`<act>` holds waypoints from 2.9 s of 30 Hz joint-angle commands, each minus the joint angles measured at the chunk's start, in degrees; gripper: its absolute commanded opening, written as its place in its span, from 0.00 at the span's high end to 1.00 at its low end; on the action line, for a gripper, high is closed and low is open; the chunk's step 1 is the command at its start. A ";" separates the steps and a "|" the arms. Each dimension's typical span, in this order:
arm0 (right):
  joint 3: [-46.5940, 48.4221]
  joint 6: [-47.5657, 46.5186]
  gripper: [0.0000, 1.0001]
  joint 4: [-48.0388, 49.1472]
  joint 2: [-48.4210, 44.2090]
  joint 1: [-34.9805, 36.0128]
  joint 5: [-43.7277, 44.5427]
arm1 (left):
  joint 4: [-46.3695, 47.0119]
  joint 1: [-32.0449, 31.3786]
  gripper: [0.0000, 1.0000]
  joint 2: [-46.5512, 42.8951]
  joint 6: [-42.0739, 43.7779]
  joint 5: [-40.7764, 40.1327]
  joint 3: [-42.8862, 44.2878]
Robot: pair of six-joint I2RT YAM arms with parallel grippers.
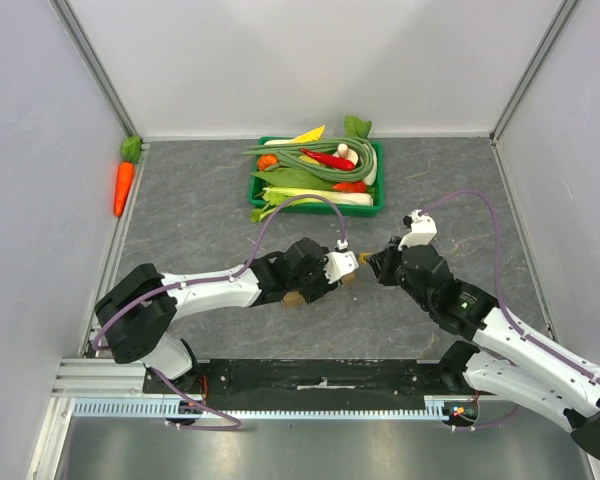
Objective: Unpack the express box
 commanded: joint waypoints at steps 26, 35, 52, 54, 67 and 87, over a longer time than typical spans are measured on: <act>0.42 -1.06 1.00 7.20 4.97 -0.01 0.78 | -7.50 -0.33 0.79 2.76 2.41 -2.14 -4.32; 0.07 -1.41 1.00 7.55 5.41 -0.01 1.13 | -7.59 -0.42 0.79 2.85 2.32 -2.23 -4.33; -0.99 -2.21 1.00 8.07 6.46 -0.01 0.78 | -7.50 -0.51 0.80 3.12 2.41 -2.32 -4.33; -1.25 -2.29 1.00 8.51 6.64 -0.01 0.61 | -7.50 -0.42 0.80 3.03 2.32 -2.32 -4.32; -3.36 -1.06 1.00 7.56 7.61 -0.01 -7.91 | -7.68 -0.42 0.80 5.13 0.65 -6.00 -3.10; -0.91 -0.80 1.00 -6.33 0.75 0.08 -9.34 | -9.08 2.13 0.82 6.46 -2.69 -5.49 0.51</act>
